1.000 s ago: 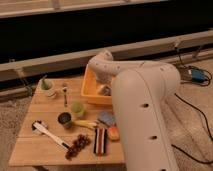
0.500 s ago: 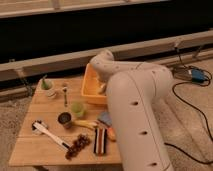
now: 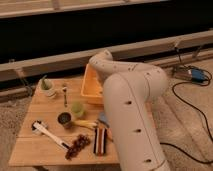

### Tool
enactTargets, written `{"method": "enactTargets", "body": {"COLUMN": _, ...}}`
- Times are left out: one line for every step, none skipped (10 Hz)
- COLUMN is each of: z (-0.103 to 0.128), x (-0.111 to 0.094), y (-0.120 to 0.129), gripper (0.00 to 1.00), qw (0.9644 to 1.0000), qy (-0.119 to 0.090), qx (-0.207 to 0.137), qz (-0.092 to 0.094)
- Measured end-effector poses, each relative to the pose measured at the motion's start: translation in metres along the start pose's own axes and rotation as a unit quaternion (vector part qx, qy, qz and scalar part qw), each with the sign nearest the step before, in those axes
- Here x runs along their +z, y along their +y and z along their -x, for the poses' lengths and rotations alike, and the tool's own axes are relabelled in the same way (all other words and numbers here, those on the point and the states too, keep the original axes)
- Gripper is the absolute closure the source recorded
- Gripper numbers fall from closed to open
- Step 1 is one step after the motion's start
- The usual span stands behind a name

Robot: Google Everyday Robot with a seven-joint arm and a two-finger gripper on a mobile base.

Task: Place towel in metal cup

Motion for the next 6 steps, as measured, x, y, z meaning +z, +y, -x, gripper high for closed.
{"method": "enactTargets", "body": {"z": -0.005, "x": -0.001, "y": 0.002, "gripper": 0.97, "qw": 1.0000, "qy": 0.006, "qx": 0.001, "qz": 0.000}}
{"method": "enactTargets", "body": {"z": -0.010, "x": -0.009, "y": 0.004, "gripper": 1.00, "qw": 1.0000, "qy": 0.008, "qx": 0.001, "qz": 0.002}}
{"method": "enactTargets", "body": {"z": -0.011, "x": -0.015, "y": 0.003, "gripper": 1.00, "qw": 1.0000, "qy": 0.006, "qx": 0.001, "qz": 0.003}}
{"method": "enactTargets", "body": {"z": -0.014, "x": -0.031, "y": 0.003, "gripper": 1.00, "qw": 1.0000, "qy": 0.001, "qx": -0.001, "qz": 0.007}}
{"method": "enactTargets", "body": {"z": -0.017, "x": -0.052, "y": 0.005, "gripper": 1.00, "qw": 0.9999, "qy": -0.007, "qx": -0.005, "qz": 0.013}}
{"method": "enactTargets", "body": {"z": -0.021, "x": -0.075, "y": 0.007, "gripper": 1.00, "qw": 0.9996, "qy": -0.016, "qx": -0.010, "qz": 0.019}}
